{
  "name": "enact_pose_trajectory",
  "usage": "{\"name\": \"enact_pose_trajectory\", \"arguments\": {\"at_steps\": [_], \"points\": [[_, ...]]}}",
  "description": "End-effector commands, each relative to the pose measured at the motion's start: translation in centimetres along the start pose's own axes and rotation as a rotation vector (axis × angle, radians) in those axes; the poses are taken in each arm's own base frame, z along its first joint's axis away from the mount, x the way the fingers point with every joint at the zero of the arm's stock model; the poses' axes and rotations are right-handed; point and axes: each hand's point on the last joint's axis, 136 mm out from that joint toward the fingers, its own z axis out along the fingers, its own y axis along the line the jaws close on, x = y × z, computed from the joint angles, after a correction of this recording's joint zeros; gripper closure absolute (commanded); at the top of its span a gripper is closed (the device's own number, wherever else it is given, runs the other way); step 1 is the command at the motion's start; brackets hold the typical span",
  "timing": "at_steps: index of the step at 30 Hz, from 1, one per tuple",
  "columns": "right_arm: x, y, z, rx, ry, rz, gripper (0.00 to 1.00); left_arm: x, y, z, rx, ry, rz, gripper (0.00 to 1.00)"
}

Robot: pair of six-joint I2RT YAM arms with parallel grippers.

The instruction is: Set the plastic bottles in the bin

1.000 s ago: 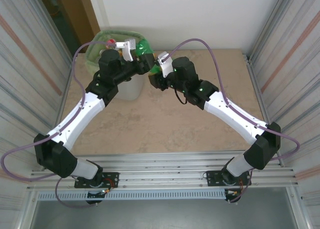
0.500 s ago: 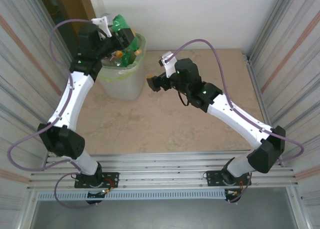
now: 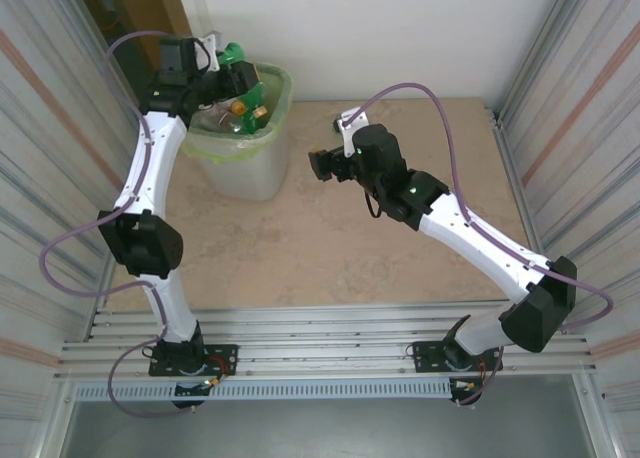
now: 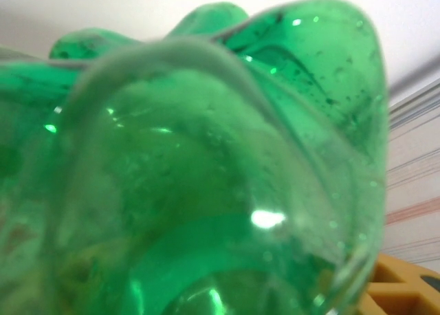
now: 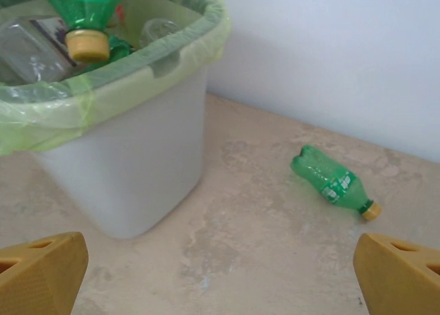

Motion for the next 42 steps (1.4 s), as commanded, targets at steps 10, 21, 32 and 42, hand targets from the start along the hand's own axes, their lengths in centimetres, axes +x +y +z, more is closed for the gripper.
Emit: {"name": "enact_pose_trajectory", "arguments": {"at_steps": [10,21,32,42], "points": [[0.6,-1.1,-0.3,0.058,0.017,0.037,0.03,0.1,1.0,-1.3,-0.106,0.0,0.06,0.21],[0.5,-1.1,-0.1,0.053,0.015,0.045,0.02,-0.2,0.3,-2.3,-0.191,-0.041,0.155,0.38],[0.8,-2.8,0.3,0.088,0.042,0.106,0.03,1.2,-1.9,-0.5,-0.154,-0.01,0.222,0.44],[2.2,-8.4,4.2,0.119,0.152,0.239,0.03,2.6,-3.3,-0.4,-0.129,0.016,0.252,0.42]]}}
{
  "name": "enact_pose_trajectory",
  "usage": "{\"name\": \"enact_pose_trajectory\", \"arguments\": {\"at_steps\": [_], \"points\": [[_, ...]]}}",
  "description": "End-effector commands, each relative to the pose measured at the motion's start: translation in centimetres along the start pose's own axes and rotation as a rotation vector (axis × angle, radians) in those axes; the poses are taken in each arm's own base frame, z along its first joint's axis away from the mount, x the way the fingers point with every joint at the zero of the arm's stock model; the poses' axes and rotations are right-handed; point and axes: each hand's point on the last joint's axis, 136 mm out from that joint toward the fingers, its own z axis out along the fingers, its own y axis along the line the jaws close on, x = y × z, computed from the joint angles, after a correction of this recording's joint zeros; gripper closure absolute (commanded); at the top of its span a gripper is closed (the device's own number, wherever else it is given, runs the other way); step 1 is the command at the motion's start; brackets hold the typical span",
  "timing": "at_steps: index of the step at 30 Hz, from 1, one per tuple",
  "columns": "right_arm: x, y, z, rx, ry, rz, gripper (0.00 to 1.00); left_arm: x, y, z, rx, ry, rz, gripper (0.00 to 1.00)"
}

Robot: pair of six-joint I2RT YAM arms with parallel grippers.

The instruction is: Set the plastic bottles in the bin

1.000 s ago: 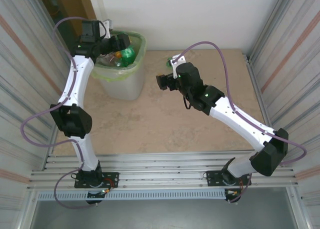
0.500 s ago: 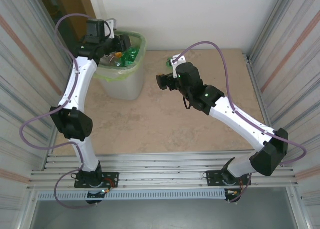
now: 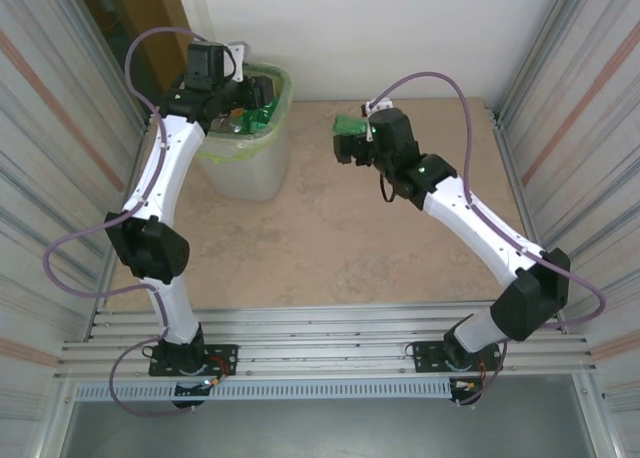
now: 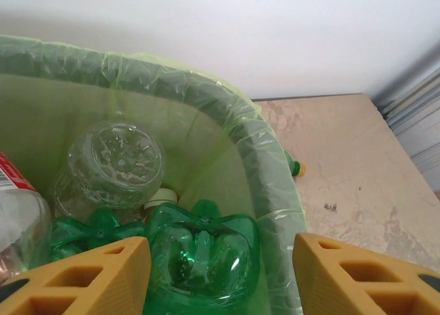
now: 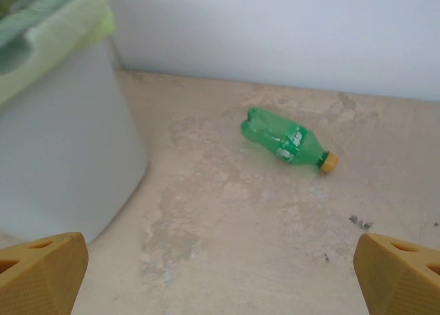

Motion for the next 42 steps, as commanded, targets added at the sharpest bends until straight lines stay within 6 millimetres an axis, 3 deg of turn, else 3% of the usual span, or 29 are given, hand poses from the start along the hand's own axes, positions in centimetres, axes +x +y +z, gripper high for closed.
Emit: {"name": "enact_pose_trajectory", "arguments": {"at_steps": [1,11,20,21,30,42], "points": [[-0.2,-1.3,1.8,-0.019,0.053,0.067,0.03,-0.8,-1.5,-2.1,0.009,-0.04,0.048,0.42],[3.1,-7.5,10.1,0.041,0.235,0.11,0.03,-0.9,-2.9,-7.0,-0.003,-0.133,0.077,0.26],[5.8,-10.4,15.7,0.023,0.348,0.146,0.03,1.2,-2.0,-12.3,-0.085,-0.211,0.062,0.01],[5.0,-10.4,15.9,0.017,0.334,0.147,0.03,1.6,-1.6,-12.7,-0.101,-0.217,0.056,0.01],[6.2,-11.6,18.7,0.017,0.362,0.12,0.03,5.3,0.9,-18.1,-0.213,-0.32,-0.035,0.01],[6.6,-10.9,21.9,-0.054,0.338,0.058,0.03,11.4,3.4,-21.1,-0.289,-0.366,-0.086,0.01]]}}
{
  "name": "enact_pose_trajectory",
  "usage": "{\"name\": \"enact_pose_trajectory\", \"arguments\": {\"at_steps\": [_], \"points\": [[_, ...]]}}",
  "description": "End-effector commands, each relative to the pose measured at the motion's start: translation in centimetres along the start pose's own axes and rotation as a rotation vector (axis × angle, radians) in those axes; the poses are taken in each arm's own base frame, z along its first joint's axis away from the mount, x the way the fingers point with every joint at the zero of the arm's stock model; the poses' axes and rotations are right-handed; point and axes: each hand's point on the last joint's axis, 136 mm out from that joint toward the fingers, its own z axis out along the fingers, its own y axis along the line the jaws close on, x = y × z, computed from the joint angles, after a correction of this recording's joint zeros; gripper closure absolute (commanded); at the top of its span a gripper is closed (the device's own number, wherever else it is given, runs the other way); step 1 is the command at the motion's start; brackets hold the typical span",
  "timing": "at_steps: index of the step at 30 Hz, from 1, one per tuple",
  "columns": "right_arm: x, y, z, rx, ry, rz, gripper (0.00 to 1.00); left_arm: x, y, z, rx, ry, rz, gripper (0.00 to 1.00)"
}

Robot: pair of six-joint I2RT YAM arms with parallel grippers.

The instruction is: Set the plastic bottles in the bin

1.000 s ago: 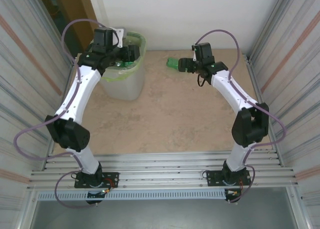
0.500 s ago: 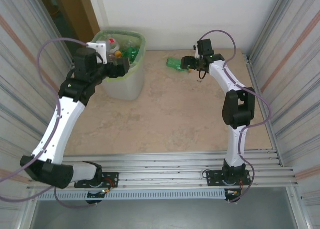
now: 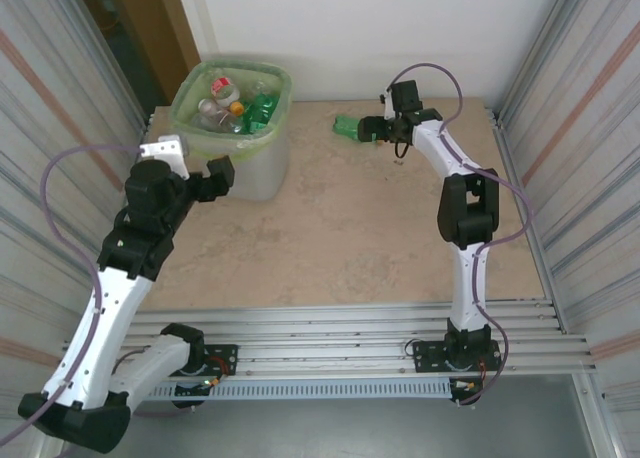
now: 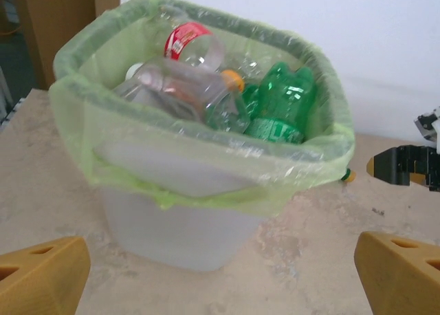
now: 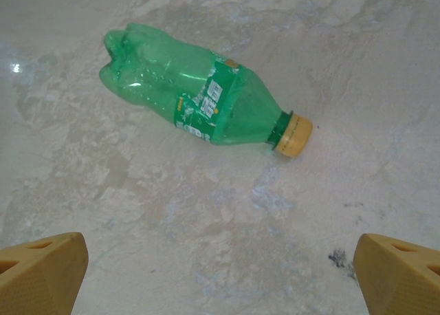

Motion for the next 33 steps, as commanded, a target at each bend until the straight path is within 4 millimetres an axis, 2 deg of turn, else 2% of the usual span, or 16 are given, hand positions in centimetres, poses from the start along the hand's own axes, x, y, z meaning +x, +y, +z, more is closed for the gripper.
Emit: {"name": "enact_pose_trajectory", "arguments": {"at_steps": [1,6,11,14,19,25,33], "points": [[-1.3,0.3,0.9,-0.038,-0.032,-0.048,0.02,0.1,1.2,-1.0,-0.039,-0.058,-0.036,0.01],[-2.0,0.2,2.6,-0.032,-0.046,-0.074,0.02,2.5,2.8,-1.8,-0.079,-0.059,-0.067,0.01],[-2.9,-1.0,4.5,0.036,-0.058,-0.104,0.03,4.2,4.1,-2.3,-0.117,-0.067,-0.096,0.01],[-2.5,-1.3,6.3,0.082,-0.068,-0.199,0.03,5.0,4.8,-2.4,-0.147,-0.057,-0.105,0.01],[-2.2,0.3,8.1,0.115,-0.086,-0.386,0.02,6.3,5.5,-2.3,-0.183,-0.02,-0.107,0.01],[-1.7,2.0,10.1,0.06,-0.094,-0.443,0.02,7.0,6.0,-2.1,-0.207,0.0,-0.111,0.01],[-1.9,1.4,12.3,0.107,-0.123,-0.489,0.03,7.3,6.3,-1.8,-0.218,0.021,-0.107,0.01]]}}
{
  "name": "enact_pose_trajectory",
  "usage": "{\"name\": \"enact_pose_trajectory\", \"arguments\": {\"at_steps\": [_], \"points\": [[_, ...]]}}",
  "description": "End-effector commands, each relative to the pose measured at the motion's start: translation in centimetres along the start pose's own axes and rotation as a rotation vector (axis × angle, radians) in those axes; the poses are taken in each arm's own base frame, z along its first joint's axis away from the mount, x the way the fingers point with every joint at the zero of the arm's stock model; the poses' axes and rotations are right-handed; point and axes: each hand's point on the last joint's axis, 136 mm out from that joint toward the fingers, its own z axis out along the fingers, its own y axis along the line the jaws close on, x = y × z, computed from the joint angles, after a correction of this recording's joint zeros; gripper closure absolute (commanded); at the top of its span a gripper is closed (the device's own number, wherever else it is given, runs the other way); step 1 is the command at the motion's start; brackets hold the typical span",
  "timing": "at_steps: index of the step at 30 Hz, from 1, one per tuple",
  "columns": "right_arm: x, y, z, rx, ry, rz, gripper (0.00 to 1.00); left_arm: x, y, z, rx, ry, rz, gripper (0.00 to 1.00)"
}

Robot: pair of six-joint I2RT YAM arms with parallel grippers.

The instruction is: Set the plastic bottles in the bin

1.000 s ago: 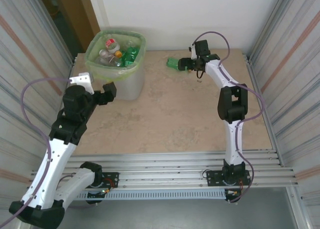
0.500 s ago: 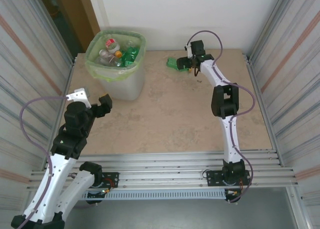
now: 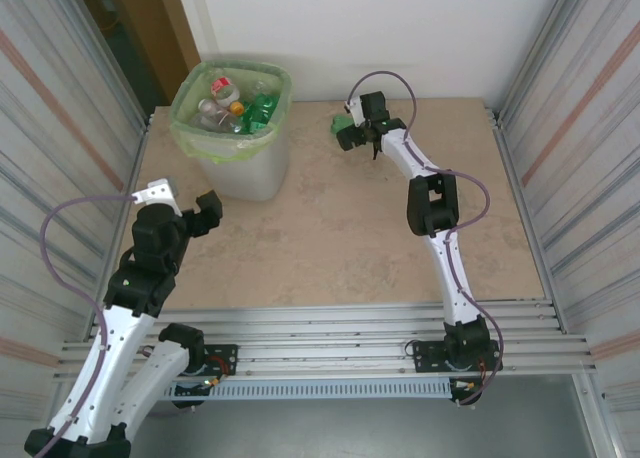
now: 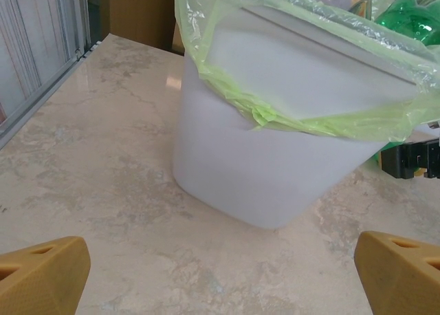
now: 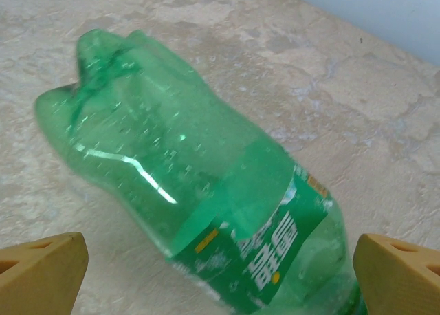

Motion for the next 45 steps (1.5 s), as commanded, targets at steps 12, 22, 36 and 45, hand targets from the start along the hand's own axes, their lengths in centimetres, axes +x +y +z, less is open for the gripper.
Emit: {"name": "enact_pose_trajectory", "arguments": {"at_steps": [12,22,36,45], "points": [[-0.8,0.8,1.1,-0.128,-0.06,-0.044,0.02,0.6,0.8,0.6,-0.045,0.029,-0.015,0.01],[1.6,3.9,-0.5,-0.283,0.056,-0.078,0.12,0.5,1.2,0.4,-0.061,0.021,-0.012,0.01],[3.7,6.4,-1.4,-0.306,0.159,-0.122,0.36,0.7,1.6,0.2,-0.074,0.022,-0.005,0.01],[4.6,6.8,-1.7,-0.293,0.205,-0.125,0.55,0.6,1.6,0.1,-0.068,0.016,-0.007,0.01]]}}
